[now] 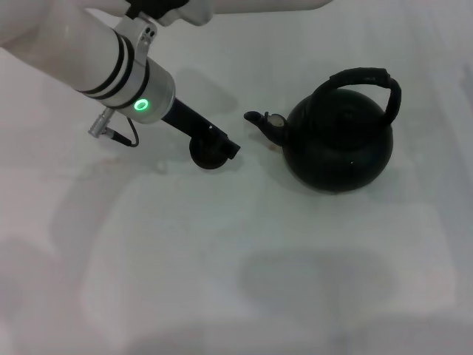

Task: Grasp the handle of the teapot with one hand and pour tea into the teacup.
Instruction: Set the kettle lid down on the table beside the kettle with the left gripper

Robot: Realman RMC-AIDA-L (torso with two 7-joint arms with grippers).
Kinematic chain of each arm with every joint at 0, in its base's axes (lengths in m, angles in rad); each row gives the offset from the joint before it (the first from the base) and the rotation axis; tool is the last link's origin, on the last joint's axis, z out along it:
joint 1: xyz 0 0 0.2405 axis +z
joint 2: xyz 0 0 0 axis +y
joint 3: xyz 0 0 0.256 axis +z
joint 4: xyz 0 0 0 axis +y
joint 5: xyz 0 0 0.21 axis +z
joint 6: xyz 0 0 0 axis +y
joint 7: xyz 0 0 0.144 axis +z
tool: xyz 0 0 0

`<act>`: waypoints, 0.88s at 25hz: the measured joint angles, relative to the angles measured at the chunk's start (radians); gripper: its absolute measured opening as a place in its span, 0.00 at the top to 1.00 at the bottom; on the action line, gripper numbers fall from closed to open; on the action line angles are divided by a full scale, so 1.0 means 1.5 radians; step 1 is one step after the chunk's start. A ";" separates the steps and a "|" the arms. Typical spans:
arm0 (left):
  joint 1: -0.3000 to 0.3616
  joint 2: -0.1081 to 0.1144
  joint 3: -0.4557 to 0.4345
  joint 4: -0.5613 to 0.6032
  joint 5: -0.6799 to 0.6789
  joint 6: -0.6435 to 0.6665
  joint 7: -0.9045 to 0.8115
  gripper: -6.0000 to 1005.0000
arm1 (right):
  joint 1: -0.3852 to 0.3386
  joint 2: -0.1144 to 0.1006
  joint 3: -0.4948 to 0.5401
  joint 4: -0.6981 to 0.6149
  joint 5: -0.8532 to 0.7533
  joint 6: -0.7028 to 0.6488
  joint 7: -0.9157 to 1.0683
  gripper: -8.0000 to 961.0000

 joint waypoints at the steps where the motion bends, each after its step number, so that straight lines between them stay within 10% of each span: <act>1: 0.000 0.000 0.004 0.000 -0.001 -0.002 0.000 0.34 | 0.000 0.000 0.000 0.000 0.000 0.000 0.000 0.09; 22: 0.005 0.000 0.047 -0.024 -0.002 -0.028 0.033 0.34 | 0.000 0.001 -0.001 -0.001 -0.004 0.000 0.004 0.09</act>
